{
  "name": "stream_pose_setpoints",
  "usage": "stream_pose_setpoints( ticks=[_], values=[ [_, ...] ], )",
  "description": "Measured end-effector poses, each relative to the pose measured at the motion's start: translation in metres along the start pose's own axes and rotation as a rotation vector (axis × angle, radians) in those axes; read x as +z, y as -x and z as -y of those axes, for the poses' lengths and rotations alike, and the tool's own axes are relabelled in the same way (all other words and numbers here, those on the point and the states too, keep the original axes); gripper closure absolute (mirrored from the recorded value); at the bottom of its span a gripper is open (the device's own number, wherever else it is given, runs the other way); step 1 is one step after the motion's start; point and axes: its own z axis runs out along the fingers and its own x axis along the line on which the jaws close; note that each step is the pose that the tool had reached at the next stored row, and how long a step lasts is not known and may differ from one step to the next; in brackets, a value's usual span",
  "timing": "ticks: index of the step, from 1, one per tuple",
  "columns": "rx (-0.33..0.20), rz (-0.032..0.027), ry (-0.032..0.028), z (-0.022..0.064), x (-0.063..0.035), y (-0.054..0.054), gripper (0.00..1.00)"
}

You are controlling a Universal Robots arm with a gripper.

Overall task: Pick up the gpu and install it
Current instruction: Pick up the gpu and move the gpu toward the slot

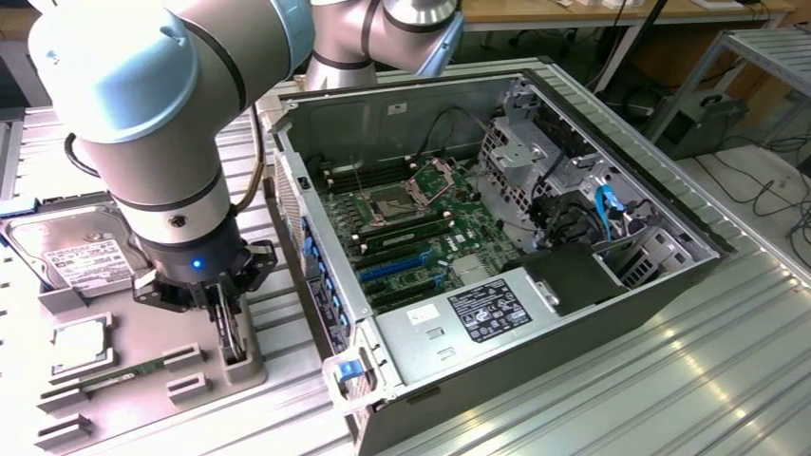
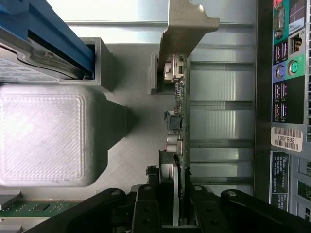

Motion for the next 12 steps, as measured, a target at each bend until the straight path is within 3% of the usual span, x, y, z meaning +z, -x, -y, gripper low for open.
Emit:
stream_pose_setpoints(
  ticks=[6, 12],
  values=[
    [0.0, 0.0, 0.0, 0.0, 0.0, 0.0, 0.72],
    [0.0, -0.0001, 0.0, -0.0007, -0.0169, 0.0, 0.72]
  ],
)
